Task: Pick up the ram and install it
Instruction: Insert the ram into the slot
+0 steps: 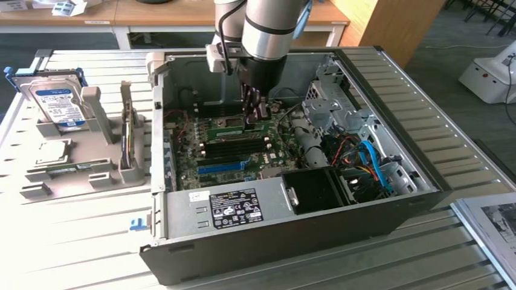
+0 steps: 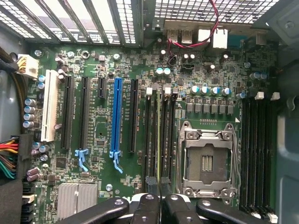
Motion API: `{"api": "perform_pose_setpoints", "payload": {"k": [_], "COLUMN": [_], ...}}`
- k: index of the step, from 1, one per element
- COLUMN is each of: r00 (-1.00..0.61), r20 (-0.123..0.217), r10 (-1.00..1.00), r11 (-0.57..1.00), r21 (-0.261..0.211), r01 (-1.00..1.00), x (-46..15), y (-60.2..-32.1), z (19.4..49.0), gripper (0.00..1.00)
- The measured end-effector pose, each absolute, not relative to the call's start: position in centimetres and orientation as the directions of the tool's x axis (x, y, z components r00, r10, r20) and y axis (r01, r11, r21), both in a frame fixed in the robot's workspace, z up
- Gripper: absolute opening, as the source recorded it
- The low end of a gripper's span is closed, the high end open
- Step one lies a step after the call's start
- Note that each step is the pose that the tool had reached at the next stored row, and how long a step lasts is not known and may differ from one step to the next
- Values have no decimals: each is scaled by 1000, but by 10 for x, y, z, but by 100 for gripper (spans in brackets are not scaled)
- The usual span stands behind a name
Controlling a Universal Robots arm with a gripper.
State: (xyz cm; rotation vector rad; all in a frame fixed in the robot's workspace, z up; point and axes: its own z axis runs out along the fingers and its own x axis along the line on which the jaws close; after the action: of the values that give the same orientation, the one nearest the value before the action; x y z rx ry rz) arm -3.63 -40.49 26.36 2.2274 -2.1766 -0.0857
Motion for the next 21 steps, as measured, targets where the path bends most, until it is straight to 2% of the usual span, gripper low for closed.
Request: {"api": "perform_pose_setpoints", "payload": {"k": [21], "r00": [22], "r20": [-21], "r10": [-1000], "r11": [-23], "r21": [57], "r01": [-998], "x": [-36], "y": [-415], "z": [264], "gripper": [12]}}
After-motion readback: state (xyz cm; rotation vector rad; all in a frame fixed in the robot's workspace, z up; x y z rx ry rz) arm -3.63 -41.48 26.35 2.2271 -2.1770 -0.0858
